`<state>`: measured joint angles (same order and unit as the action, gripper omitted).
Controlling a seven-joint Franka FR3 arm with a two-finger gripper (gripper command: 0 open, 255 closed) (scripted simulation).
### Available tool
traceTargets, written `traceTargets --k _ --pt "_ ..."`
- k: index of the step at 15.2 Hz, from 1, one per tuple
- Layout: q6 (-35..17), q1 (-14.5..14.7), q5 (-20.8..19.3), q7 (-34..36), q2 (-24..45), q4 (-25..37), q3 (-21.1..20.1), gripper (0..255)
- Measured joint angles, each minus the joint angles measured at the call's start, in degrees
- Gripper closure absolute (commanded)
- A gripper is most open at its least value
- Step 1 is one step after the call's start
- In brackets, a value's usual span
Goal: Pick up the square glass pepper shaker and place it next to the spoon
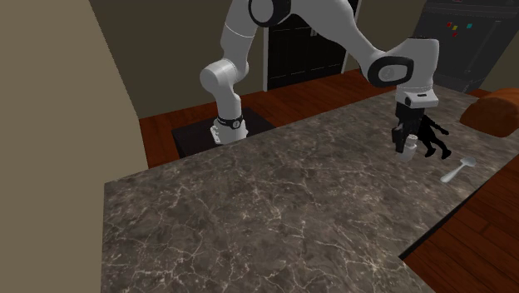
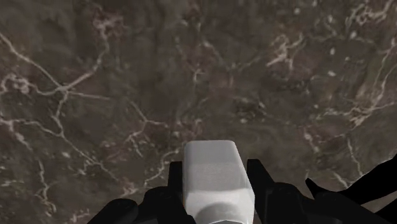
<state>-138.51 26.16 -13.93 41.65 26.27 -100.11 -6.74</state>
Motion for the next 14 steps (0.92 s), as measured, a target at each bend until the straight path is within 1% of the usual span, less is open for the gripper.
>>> traceTargets --k 1,7,11,14 --pt "0.0 0.0 0.0 0.0 0.0 0.0 0.0 0" --pt "0.0 0.0 0.0 0.0 0.0 0.0 0.0 0" --pt "3.5 -0.1 1.0 -0.6 -4.2 -0.6 -0.6 0" --pt "4.5 -0.1 1.2 -0.7 -5.1 -0.6 -0.8 0"
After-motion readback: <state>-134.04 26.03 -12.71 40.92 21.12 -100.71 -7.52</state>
